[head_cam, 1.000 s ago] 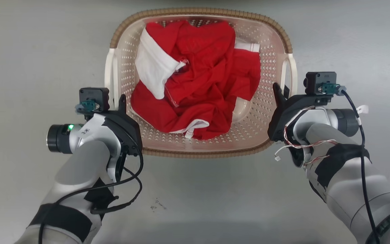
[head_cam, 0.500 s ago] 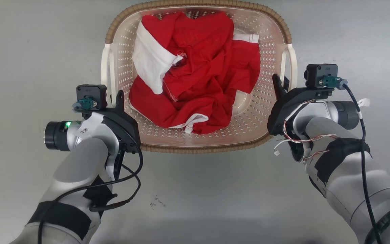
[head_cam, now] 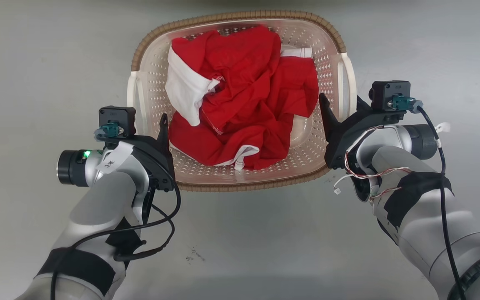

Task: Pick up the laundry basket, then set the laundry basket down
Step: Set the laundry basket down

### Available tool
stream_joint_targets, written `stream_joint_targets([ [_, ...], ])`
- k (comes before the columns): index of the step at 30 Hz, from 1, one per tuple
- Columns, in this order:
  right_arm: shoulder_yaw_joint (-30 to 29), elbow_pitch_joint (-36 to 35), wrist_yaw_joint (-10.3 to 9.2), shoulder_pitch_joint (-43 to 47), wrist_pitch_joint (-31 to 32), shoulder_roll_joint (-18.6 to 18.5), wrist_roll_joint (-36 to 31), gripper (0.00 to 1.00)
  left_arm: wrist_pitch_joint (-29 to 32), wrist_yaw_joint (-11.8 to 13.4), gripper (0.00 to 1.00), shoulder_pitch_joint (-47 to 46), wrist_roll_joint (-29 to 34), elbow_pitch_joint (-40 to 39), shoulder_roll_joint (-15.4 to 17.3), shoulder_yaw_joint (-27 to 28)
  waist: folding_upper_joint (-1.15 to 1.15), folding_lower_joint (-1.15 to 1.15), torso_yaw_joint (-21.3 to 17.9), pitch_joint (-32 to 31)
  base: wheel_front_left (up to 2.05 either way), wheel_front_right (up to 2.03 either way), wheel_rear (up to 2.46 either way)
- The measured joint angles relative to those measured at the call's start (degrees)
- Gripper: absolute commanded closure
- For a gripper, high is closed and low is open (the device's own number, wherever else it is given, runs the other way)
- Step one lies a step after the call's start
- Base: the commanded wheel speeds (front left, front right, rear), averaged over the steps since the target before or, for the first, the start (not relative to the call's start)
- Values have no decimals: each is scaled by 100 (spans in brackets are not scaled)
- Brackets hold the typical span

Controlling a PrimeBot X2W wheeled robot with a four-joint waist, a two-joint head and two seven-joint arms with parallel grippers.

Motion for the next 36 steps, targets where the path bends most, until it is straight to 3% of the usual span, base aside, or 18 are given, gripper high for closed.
stream_joint_targets([
  [24,-16,83,3,506,-62,8,175,0,-127,-91,0,289,-80,192,22,114,0,0,-63,-916,0,0,0],
  [36,-38,156,300,902,-263,16,172,0,-276,-409,0,908,-254,113,24,334,-1,0,-101,-1715,0,0,0],
])
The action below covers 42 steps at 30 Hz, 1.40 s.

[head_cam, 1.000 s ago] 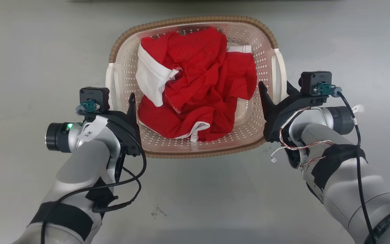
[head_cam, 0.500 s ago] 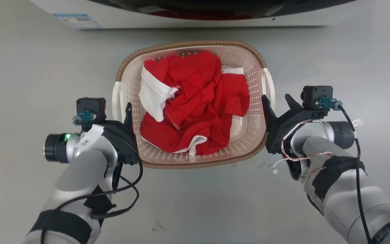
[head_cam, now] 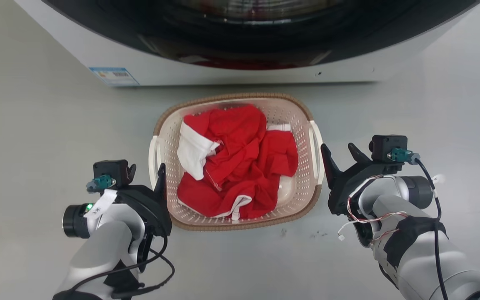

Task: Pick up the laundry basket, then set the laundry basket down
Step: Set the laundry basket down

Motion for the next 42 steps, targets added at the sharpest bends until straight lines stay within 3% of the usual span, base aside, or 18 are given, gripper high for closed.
stream_joint_targets([
  [10,-163,-180,103,363,-49,5,-57,0,-2,-142,0,576,-149,-513,107,282,0,0,-64,-803,0,0,0],
  [23,-722,-820,41,1288,-51,-11,-243,0,-2,46,0,1997,-29,-1496,278,754,0,0,-171,-1893,0,0,0],
  [31,-1039,-1429,-119,2202,-49,-111,-563,0,-2,270,0,3045,229,-2329,334,1031,0,0,-212,-2573,0,0,0],
  [42,-1655,-2766,-528,3652,-49,-437,-1212,0,-2,573,0,4521,666,-3854,467,1455,0,0,-265,-3361,0,0,0],
])
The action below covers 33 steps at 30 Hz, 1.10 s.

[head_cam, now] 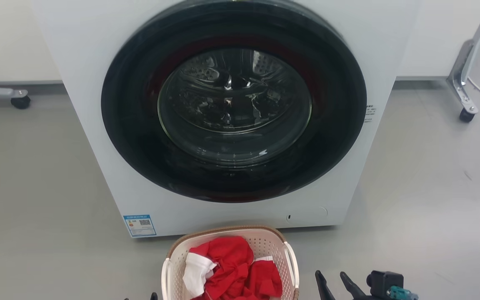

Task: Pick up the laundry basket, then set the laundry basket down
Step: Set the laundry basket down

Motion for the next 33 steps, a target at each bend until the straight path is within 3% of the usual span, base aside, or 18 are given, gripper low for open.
stream_joint_targets([
  [9,-552,-1268,-182,795,0,-208,-713,0,0,141,0,647,407,-1168,5,285,1,1,-74,-156,0,0,0],
  [18,-1150,-2353,-230,1435,-1,-321,-1401,0,0,197,0,1076,719,-2042,-20,526,1,1,-153,-173,0,0,0],
  [33,-2190,-3287,-236,2118,-16,-286,-2419,0,-1,249,0,1337,1192,-2769,-92,666,1,1,-202,-154,0,0,0],
])
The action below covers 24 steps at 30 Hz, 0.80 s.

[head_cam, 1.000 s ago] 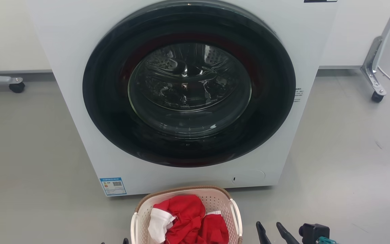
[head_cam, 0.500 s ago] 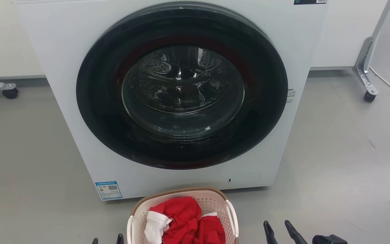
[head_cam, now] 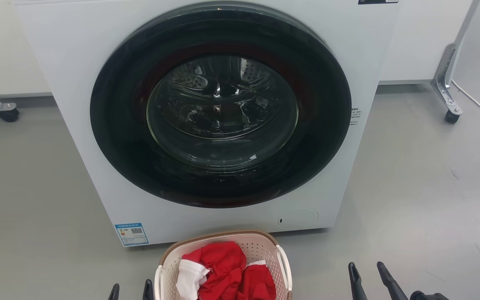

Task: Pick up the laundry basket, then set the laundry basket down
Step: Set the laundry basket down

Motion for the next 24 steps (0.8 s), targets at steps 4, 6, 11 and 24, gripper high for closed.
stream_joint_targets([
  [4,-159,-104,0,101,0,114,-140,0,0,0,0,17,47,-73,-13,31,0,0,-5,4,0,0,0],
  [6,-252,-208,0,205,0,178,-283,0,0,1,0,96,83,-154,-20,58,0,0,-12,14,0,0,0],
  [11,-381,-348,0,256,0,250,-471,0,0,1,0,112,130,-219,-44,66,0,0,-19,38,0,0,0],
  [24,-519,-571,0,360,0,374,-771,0,0,43,0,112,249,-333,-69,83,0,0,22,87,0,0,0],
])
